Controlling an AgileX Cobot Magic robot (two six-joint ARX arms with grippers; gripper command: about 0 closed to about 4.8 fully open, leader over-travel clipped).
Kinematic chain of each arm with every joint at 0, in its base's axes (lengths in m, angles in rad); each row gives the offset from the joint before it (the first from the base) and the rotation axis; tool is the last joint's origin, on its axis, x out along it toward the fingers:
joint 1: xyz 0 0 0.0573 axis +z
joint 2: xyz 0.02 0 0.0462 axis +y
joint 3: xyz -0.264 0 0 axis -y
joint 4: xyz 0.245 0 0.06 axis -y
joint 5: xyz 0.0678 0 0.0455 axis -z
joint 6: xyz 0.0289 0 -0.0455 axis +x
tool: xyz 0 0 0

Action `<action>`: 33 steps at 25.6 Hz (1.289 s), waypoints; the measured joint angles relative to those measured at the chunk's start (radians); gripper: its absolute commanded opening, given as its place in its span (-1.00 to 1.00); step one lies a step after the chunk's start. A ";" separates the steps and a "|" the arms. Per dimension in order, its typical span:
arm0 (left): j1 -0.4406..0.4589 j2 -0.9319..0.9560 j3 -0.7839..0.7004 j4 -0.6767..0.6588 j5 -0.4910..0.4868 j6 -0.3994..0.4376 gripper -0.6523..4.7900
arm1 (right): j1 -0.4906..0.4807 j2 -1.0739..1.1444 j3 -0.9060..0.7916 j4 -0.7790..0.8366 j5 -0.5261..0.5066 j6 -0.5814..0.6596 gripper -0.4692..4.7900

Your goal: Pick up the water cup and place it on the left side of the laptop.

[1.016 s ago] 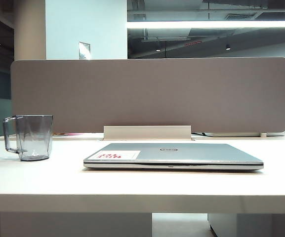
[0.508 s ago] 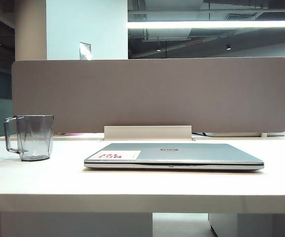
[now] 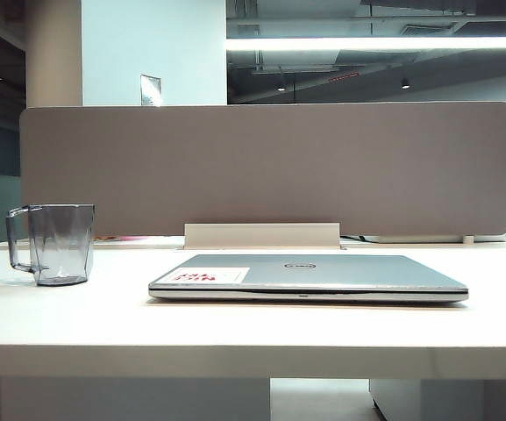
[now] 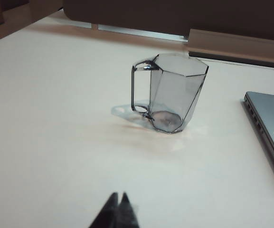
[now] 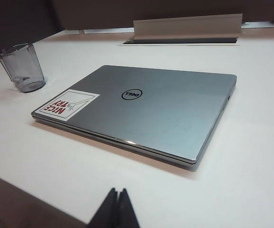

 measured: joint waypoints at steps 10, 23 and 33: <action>0.039 -0.024 0.000 -0.034 0.127 0.118 -0.78 | 0.000 0.000 0.000 0.000 0.000 0.000 -0.84; 0.038 -0.024 0.000 -0.034 0.130 0.104 -0.78 | 0.000 0.000 0.000 0.000 0.000 0.000 -0.84; 0.038 -0.024 0.000 -0.034 0.130 0.104 -0.78 | 0.000 0.000 0.000 0.000 0.000 0.000 -0.84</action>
